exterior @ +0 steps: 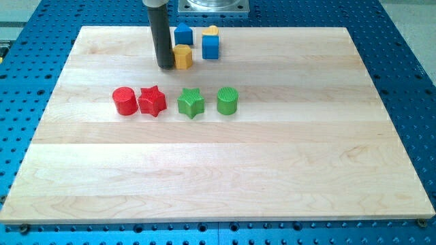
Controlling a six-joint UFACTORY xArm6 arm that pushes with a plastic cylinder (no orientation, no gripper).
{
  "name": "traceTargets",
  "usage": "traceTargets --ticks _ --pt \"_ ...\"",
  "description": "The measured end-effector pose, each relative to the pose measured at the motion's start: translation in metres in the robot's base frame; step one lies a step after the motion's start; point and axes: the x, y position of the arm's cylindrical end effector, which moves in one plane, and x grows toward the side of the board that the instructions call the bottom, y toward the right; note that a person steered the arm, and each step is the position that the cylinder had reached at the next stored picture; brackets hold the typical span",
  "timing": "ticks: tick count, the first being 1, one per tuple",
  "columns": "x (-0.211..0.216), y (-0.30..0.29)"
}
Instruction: Move the hexagon below the cube
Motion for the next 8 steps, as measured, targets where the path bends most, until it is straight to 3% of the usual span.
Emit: traceTargets --ticks 1,2,4,8 --pt "0.001 0.022" --pt "-0.021 -0.019" --pt "-0.033 0.028" --pt "0.02 0.044"
